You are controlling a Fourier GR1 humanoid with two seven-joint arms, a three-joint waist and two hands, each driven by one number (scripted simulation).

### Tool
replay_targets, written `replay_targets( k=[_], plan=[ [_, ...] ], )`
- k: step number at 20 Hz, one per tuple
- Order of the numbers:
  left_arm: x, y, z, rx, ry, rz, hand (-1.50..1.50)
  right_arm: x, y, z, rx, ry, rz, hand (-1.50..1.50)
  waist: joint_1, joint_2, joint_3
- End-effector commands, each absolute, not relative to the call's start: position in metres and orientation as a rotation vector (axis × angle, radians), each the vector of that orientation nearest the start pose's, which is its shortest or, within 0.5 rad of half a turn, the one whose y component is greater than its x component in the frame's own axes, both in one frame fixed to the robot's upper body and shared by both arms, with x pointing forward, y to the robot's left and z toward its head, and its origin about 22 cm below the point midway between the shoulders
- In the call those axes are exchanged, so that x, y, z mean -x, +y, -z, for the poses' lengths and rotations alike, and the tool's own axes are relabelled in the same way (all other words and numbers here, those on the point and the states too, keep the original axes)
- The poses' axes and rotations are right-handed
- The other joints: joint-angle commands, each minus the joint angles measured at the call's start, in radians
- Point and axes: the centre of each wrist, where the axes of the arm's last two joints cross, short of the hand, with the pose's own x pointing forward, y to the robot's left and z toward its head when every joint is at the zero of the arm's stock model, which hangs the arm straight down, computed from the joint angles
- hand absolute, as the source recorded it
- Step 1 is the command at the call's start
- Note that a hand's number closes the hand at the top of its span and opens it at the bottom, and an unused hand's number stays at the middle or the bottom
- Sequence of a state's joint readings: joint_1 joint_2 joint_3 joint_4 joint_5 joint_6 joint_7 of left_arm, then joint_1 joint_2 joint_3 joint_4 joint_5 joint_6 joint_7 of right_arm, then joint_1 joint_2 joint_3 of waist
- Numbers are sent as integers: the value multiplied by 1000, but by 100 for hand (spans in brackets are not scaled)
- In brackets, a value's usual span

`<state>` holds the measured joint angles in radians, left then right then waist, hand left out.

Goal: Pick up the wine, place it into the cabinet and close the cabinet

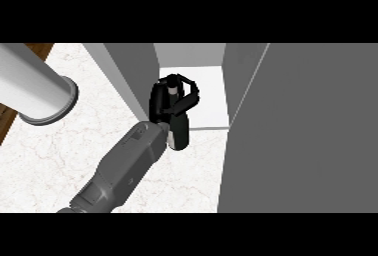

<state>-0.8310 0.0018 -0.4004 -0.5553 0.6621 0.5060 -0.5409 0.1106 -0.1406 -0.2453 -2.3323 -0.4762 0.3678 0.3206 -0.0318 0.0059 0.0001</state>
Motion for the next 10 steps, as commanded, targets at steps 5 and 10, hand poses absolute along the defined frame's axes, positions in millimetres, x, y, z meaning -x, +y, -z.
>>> replay_targets(
  k=[5,10],
  plan=[
    [-398,86,-1,-81,-1686,-76,150,-156,-280,-160,-310,-1974,-264,-150,-19,6,-1],
    [-403,93,4,-166,-1649,8,150,-165,-286,-170,-314,-1988,-286,-150,-23,9,-1]
  ],
)
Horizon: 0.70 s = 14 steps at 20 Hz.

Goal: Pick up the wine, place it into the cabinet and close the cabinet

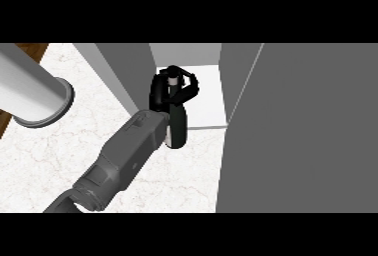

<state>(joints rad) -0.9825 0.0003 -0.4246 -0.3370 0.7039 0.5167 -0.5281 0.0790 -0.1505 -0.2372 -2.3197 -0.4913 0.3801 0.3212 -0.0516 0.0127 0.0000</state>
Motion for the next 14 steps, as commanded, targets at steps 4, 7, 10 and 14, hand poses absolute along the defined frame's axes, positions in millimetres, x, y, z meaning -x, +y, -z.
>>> replay_targets(
  k=[4,7,10,14],
  plan=[
    [-392,104,25,-159,-1626,-19,150,-161,-280,-171,-323,-1988,-260,-150,-15,4,-1],
    [-392,107,28,-193,-1647,-33,150,-171,-274,-165,-355,-1992,-299,-150,-36,15,-2],
    [-387,106,33,-200,-1630,-11,150,-180,-274,-178,-347,-2022,-300,-150,-56,20,-3],
    [-383,116,44,-202,-1634,-13,150,-175,-275,-175,-346,-2002,-291,-150,-37,15,-2]
  ],
)
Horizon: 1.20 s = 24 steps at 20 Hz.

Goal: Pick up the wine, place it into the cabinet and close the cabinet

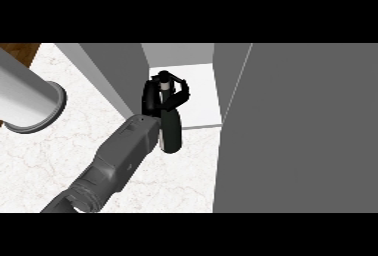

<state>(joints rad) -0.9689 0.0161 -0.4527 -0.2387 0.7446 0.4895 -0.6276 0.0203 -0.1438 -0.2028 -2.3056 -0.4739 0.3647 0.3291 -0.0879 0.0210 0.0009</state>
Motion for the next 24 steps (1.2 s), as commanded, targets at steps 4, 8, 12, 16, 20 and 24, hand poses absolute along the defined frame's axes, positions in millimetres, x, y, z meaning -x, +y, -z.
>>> replay_targets(
  k=[4,8,12,16,20,24],
  plan=[
    [-380,117,49,-233,-1658,-2,150,-169,-277,-166,-380,-1981,-295,-150,-24,9,-3],
    [-396,112,28,-231,-1681,-7,150,-167,-275,-171,-372,-1980,-284,-150,-23,11,-3],
    [-396,110,26,-205,-1696,-15,150,-179,-270,-171,-397,-1990,-281,-150,-21,14,-4],
    [-394,115,31,-201,-1710,-19,150,-176,-271,-162,-370,-1981,-292,-150,-14,15,-3],
    [-408,108,10,-211,-1729,-26,150,-171,-272,-163,-390,-1995,-281,-150,-20,16,-3],
    [-415,104,-2,-226,-1721,-26,150,-176,-277,-170,-366,-1999,-290,-150,-20,17,-3]
  ],
)
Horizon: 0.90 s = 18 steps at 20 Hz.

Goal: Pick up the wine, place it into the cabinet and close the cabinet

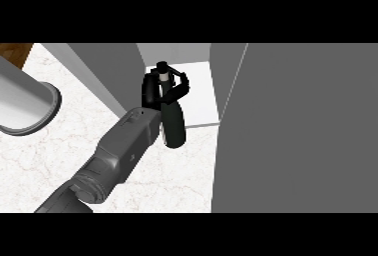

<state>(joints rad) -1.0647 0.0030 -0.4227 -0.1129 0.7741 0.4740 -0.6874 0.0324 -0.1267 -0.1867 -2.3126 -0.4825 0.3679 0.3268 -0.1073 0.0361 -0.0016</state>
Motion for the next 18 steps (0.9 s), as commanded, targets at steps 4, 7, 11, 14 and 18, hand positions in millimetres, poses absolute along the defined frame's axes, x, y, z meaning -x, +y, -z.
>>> replay_targets(
  k=[4,7,11,14,18],
  plan=[
    [-420,106,-8,-274,-1717,14,150,-171,-277,-164,-391,-1999,-272,-150,-4,2,0],
    [-424,103,-17,-285,-1743,15,150,-178,-278,-161,-374,-2006,-280,-150,-1,9,0],
    [-431,103,-30,-315,-1758,-2,150,-177,-271,-166,-370,-1994,-292,-150,0,10,-1],
    [-434,120,-30,-364,-1755,-7,150,-177,-280,-166,-382,-2010,-307,-150,-5,11,1],
    [-439,115,-41,-411,-1751,-4,150,-173,-272,-168,-388,-2009,-294,-150,-16,14,0]
  ],
)
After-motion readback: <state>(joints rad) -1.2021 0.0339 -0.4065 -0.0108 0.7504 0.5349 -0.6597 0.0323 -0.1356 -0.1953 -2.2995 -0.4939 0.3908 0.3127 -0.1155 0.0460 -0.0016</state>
